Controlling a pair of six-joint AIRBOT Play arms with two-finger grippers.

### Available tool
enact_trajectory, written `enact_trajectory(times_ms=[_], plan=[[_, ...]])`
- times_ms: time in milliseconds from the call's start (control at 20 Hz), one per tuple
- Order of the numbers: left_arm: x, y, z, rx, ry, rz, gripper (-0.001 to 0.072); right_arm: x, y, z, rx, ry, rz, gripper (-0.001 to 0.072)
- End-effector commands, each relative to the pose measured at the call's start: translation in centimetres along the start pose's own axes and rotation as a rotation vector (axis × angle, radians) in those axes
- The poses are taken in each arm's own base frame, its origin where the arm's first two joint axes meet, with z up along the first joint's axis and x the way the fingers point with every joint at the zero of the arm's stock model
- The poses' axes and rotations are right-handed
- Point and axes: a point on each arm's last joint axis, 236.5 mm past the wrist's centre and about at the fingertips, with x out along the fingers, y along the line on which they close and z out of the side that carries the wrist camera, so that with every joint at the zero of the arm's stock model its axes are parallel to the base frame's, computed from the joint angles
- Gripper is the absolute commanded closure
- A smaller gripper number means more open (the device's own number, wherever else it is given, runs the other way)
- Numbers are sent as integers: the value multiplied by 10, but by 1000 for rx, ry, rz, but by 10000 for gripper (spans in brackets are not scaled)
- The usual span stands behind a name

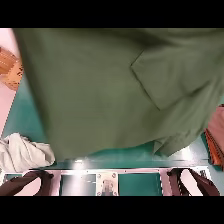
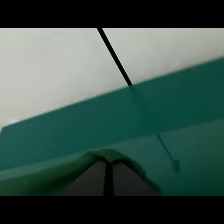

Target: Fold the shirts.

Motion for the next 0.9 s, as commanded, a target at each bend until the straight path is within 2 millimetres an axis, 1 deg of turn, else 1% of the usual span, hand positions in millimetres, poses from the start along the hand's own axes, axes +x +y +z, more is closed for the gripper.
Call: enact_trajectory(times_ms=[0, 50, 100, 150, 200, 250, 300, 350, 400, 450, 500, 550, 600, 650, 700, 750, 800, 850], plan=[[125, -10, -96, -119, 219, -138, 687, 86, -98, -100, 153, 190, -100, 697], [159, -21, -125, -145, 280, -175, 687, 108, -118, -128, 179, 250, -124, 696], [186, -34, -151, -165, 329, -208, 687, 131, -136, -156, 206, 318, -145, 696], [213, -48, -178, -180, 373, -234, 687, 149, -150, -180, 229, 373, -157, 696], [232, -60, -199, -195, 406, -252, 687, 167, -165, -202, 255, 424, -176, 697], [248, -71, -217, -220, 430, -265, 687, 180, -175, -220, 274, 469, -185, 696], [260, -77, -228, -255, 441, -268, 686, 193, -186, -234, 293, 503, -195, 697], [268, -79, -236, -311, 448, -266, 686, 201, -196, -241, 305, 522, -204, 696], [272, -78, -242, -351, 460, -259, 685, 209, -202, -245, 312, 533, -208, 695], [271, -76, -246, -375, 476, -256, 603, 212, -206, -243, 312, 536, -208, 686], [265, -76, -247, -395, 504, -267, 197, 212, -209, -234, 305, 529, -206, 550], [255, -72, -248, -428, 549, -278, 47, 209, -212, -222, 288, 527, -204, 444], [240, -67, -249, -464, 608, -296, 46, 201, -215, -210, 263, 547, -196, 430], [221, -59, -247, -494, 671, -313, 46, 190, -219, -199, 245, 574, -192, 432], [202, -50, -247, -529, 732, -326, 48, 175, -223, -189, 238, 600, -190, 434], [181, -40, -247, -562, 797, -339, 231, 161, -225, -184, 252, 618, -185, 455], [160, -35, -250, -568, 851, -370, 665, 147, -228, -182, 272, 635, -183, 466], [145, -33, -252, -566, 887, -390, 687, 135, -230, -185, 294, 653, -183, 576]])
